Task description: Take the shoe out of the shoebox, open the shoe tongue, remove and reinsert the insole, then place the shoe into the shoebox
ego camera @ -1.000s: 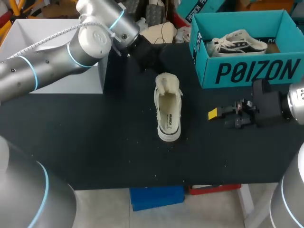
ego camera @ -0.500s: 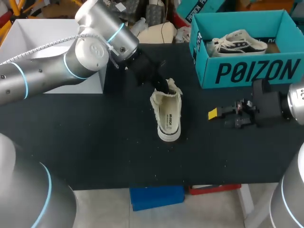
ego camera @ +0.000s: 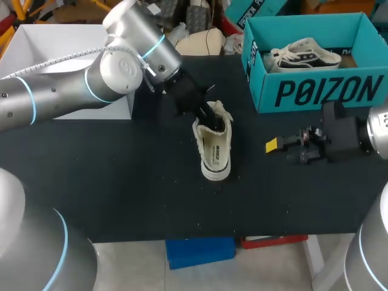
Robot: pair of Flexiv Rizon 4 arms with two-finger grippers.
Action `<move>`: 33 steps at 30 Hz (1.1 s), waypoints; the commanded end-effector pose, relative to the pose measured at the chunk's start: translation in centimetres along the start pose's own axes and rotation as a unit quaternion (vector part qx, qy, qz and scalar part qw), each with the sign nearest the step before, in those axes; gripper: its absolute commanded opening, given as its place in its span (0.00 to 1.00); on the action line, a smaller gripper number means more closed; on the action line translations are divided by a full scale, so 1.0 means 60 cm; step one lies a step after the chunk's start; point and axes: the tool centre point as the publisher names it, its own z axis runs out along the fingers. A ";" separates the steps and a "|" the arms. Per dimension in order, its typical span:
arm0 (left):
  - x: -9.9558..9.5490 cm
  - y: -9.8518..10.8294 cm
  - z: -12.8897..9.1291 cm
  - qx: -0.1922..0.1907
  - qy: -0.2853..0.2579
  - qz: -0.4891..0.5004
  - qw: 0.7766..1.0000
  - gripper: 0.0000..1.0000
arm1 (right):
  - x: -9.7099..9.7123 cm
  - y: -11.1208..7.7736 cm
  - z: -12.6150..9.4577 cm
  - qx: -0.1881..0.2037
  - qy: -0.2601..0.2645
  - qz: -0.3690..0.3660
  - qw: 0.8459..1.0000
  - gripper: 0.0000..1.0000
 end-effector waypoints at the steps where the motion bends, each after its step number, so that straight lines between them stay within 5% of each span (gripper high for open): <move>1: -0.003 -0.006 0.014 0.000 0.007 0.001 1.000 0.00 | 0.001 0.001 0.000 0.001 -0.001 0.000 1.000 1.00; 11: -0.027 -0.017 0.017 0.001 0.014 0.014 1.000 0.00 | 0.001 0.001 0.000 0.001 -0.001 0.000 1.000 1.00; 21: -0.019 -0.003 0.015 -0.071 0.059 0.078 0.993 0.00 | 0.001 0.001 0.000 0.001 -0.001 0.000 1.000 1.00; 33: 0.005 0.008 0.048 -0.064 0.096 0.087 0.989 0.00 | 0.001 0.001 0.000 0.001 -0.001 0.000 1.000 1.00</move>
